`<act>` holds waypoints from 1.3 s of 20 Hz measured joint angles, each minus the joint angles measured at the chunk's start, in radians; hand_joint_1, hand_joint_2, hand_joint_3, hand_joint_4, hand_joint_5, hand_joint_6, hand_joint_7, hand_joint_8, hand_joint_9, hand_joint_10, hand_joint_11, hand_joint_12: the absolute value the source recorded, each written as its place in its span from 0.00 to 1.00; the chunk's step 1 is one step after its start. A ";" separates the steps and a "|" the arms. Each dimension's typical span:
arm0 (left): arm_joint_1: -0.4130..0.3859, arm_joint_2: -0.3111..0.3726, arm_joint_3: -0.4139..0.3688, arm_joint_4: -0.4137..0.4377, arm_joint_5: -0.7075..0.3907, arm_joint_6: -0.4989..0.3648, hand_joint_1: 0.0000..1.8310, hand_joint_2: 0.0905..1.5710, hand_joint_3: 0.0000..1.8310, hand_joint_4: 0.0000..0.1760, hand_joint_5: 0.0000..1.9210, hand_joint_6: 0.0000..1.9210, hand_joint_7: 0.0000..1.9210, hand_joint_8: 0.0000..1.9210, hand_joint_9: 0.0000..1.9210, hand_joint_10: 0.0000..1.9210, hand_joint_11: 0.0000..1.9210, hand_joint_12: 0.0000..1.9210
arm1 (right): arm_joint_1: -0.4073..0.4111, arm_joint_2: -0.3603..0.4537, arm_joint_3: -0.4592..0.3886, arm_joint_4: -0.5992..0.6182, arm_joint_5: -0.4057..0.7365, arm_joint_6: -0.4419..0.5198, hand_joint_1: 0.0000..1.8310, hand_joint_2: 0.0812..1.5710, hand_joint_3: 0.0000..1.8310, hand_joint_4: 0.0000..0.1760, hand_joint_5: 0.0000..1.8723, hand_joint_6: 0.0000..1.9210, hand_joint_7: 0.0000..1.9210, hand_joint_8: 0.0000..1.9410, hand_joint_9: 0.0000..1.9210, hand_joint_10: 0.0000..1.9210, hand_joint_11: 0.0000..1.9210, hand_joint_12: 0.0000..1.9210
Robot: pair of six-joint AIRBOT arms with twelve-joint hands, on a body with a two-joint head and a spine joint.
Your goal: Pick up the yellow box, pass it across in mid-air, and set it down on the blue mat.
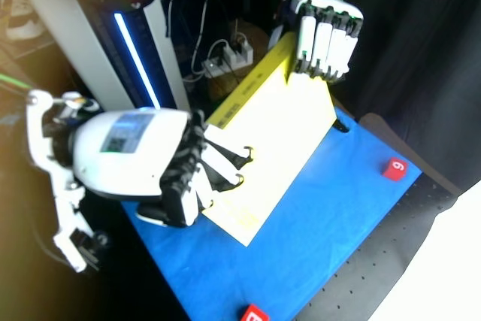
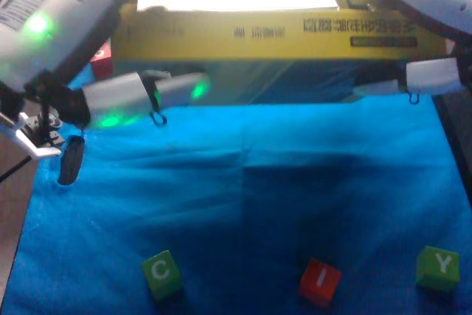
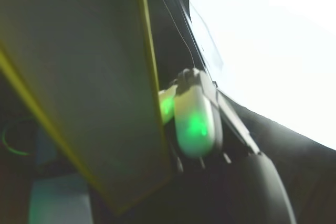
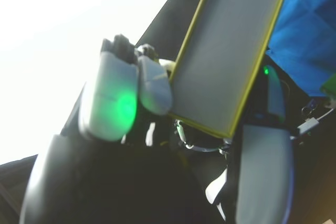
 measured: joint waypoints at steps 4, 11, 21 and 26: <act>0.007 0.000 -0.002 0.014 -0.019 -0.001 0.31 0.64 0.00 1.00 0.00 0.00 0.00 0.00 0.00 0.00 0.00 0.00 | 0.000 0.002 0.005 -0.001 0.003 -0.002 0.85 0.74 0.00 0.34 0.59 1.00 0.71 1.00 0.78 1.00 0.82 1.00; 0.095 0.090 -0.039 -0.081 -0.044 0.034 0.30 0.64 0.00 0.73 0.00 0.00 0.00 0.00 0.00 0.00 0.00 0.00 | 0.000 0.080 -0.028 0.000 -0.008 -0.003 0.86 0.72 0.00 0.34 0.59 1.00 0.71 1.00 0.77 1.00 0.82 1.00; 0.179 0.154 -0.084 -0.189 -0.161 0.086 0.28 0.67 0.01 0.81 0.00 0.00 0.00 0.00 0.00 0.00 0.00 0.00 | 0.000 0.164 -0.063 0.047 -0.101 0.003 0.85 0.74 0.00 0.30 0.59 1.00 0.68 1.00 0.75 1.00 0.77 1.00; 0.187 0.154 -0.090 -0.193 -0.161 0.086 0.24 0.68 0.01 0.87 0.00 0.00 0.00 0.00 0.00 0.00 0.00 0.00 | 0.000 0.090 0.018 0.129 -0.209 0.003 0.85 0.74 0.00 0.29 0.60 1.00 0.64 1.00 0.68 1.00 0.72 1.00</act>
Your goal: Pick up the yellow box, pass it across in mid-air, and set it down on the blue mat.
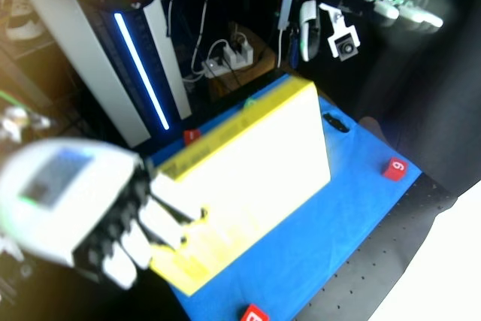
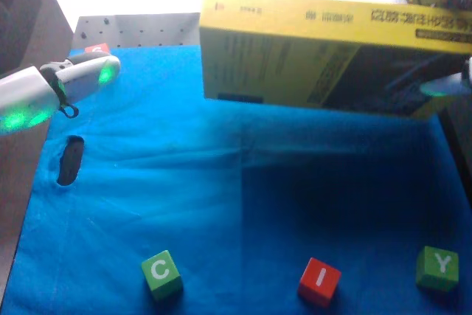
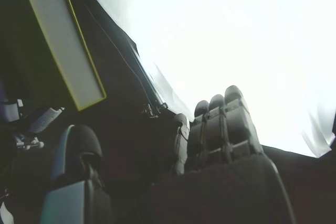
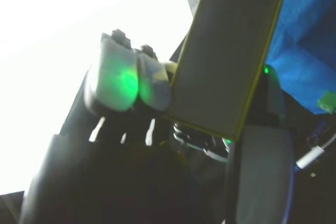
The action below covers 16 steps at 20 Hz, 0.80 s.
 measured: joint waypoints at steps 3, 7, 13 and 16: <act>0.000 0.000 0.000 -0.001 0.001 0.000 0.24 0.69 0.01 0.74 0.00 0.00 0.00 0.00 0.00 0.00 0.00 0.00 | 0.007 -0.031 0.032 0.022 -0.023 0.007 0.84 0.73 0.00 0.31 0.61 1.00 0.67 1.00 0.71 1.00 0.77 1.00; 0.000 0.000 0.000 -0.001 0.001 0.000 0.25 0.70 0.01 0.87 0.00 0.00 0.00 0.00 0.00 0.00 0.00 0.00 | 0.014 -0.047 0.061 0.039 -0.048 0.024 0.74 0.73 0.00 0.00 0.51 1.00 0.58 1.00 0.64 1.00 0.71 1.00; 0.001 0.000 -0.002 -0.005 0.001 0.000 0.22 0.70 0.00 0.89 0.00 0.00 0.00 0.00 0.00 0.00 0.00 0.00 | 0.014 -0.074 0.135 0.057 -0.123 0.029 0.40 0.79 0.00 0.04 0.08 0.18 0.15 0.16 0.13 0.38 0.01 0.85; 0.001 0.000 -0.002 -0.002 -0.001 0.000 0.23 0.70 0.00 0.87 0.00 0.00 0.00 0.00 0.00 0.00 0.00 0.00 | 0.016 -0.092 0.169 0.074 -0.142 0.026 0.33 0.77 0.00 0.36 0.01 0.00 0.01 0.00 0.06 0.21 0.00 0.78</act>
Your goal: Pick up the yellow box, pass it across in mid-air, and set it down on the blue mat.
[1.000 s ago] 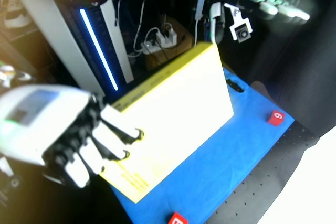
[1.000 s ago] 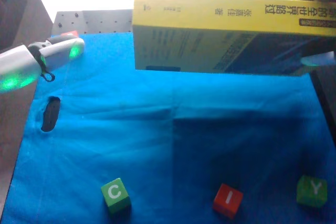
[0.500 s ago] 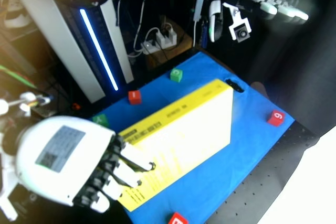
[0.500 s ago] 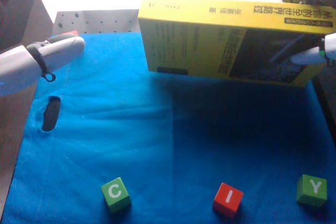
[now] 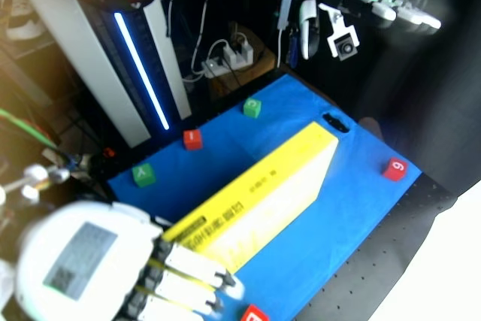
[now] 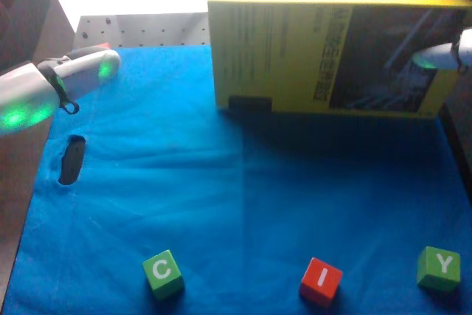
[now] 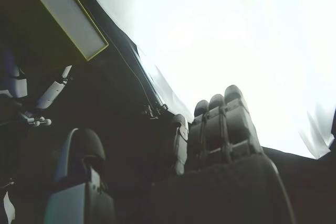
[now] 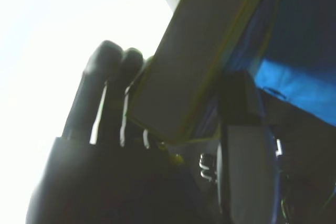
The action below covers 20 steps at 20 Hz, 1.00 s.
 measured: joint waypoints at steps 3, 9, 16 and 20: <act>0.004 0.000 0.000 -0.004 -0.005 0.000 0.23 0.69 0.00 0.82 0.00 0.00 0.00 0.00 0.00 0.00 0.00 0.00 | 0.002 0.000 0.003 0.006 -0.014 -0.003 0.32 0.73 0.00 0.43 0.00 0.00 0.00 0.00 0.00 0.05 0.00 0.53; 0.022 0.000 -0.003 -0.008 -0.019 0.000 0.25 0.70 0.00 0.81 0.00 0.00 0.00 0.00 0.00 0.00 0.00 0.00 | 0.002 0.000 -0.004 0.006 -0.009 -0.008 0.31 0.70 0.00 0.78 0.00 0.00 0.00 0.00 0.00 0.00 0.00 0.04; 0.025 0.000 -0.003 -0.016 -0.020 0.000 0.25 0.69 0.00 0.80 0.00 0.00 0.00 0.00 0.00 0.00 0.00 0.00 | 0.002 0.031 -0.039 -0.002 0.035 -0.019 0.26 0.69 0.00 0.86 0.00 0.00 0.00 0.00 0.00 0.00 0.01 0.01; 0.028 0.000 -0.003 -0.016 -0.021 0.000 0.25 0.70 0.00 0.74 0.00 0.00 0.00 0.00 0.00 0.00 0.00 0.00 | 0.002 0.041 -0.042 -0.001 0.037 -0.021 0.24 0.69 0.00 0.64 0.00 0.00 0.00 0.00 0.00 0.00 0.00 0.30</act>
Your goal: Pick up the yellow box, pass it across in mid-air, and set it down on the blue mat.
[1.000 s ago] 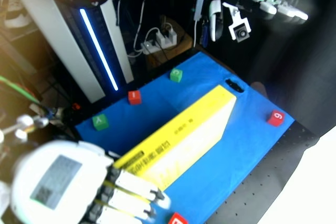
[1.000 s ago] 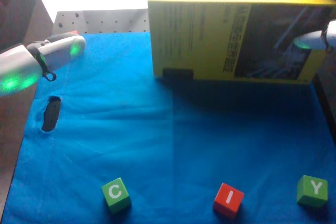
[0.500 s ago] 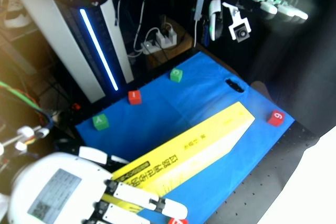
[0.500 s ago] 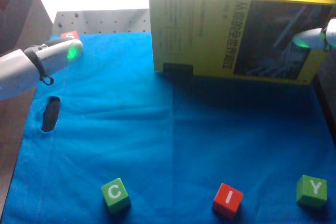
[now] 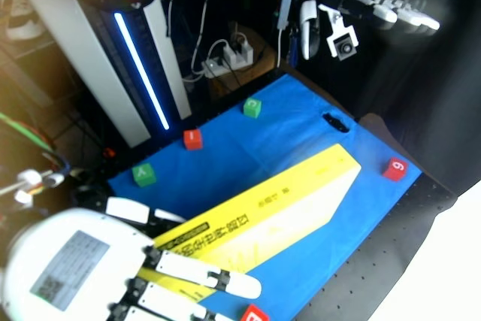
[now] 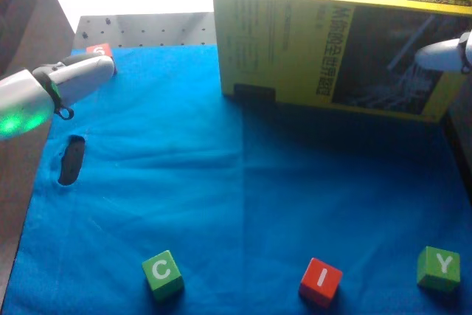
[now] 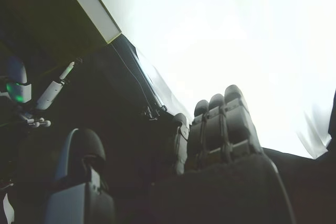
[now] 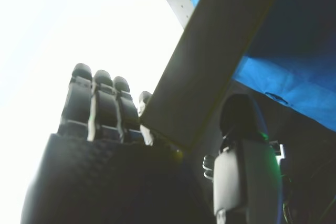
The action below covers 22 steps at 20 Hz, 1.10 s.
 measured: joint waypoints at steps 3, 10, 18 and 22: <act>0.003 0.000 0.000 0.000 0.000 0.000 0.25 0.70 0.00 0.72 0.00 0.00 0.00 0.00 0.00 0.00 0.00 0.00 | 0.000 0.002 0.000 0.002 0.000 -0.001 0.24 0.68 0.00 0.60 0.00 0.00 0.00 0.00 0.00 0.00 0.00 0.22; 0.007 0.000 0.000 0.000 0.000 0.000 0.25 0.71 0.00 0.77 0.00 0.00 0.00 0.00 0.00 0.00 0.00 0.00 | 0.000 0.030 -0.028 0.004 0.045 -0.003 0.27 0.69 0.00 0.84 0.00 0.00 0.00 0.00 0.00 0.00 0.00 0.03; 0.009 0.000 0.000 -0.005 0.000 0.000 0.27 0.71 0.00 0.79 0.00 0.00 0.00 0.00 0.00 0.00 0.00 0.00 | 0.000 0.096 -0.119 0.002 0.184 -0.003 0.25 0.70 0.00 0.85 0.00 0.00 0.00 0.00 0.00 0.00 0.00 0.00; 0.034 0.010 -0.013 -0.013 -0.024 0.000 0.24 0.73 0.00 0.65 0.00 0.00 0.00 0.00 0.00 0.00 0.00 0.00 | -0.031 0.174 -0.224 -0.073 0.345 -0.003 0.21 0.73 0.01 0.87 0.00 0.00 0.00 0.00 0.01 0.01 0.02 0.01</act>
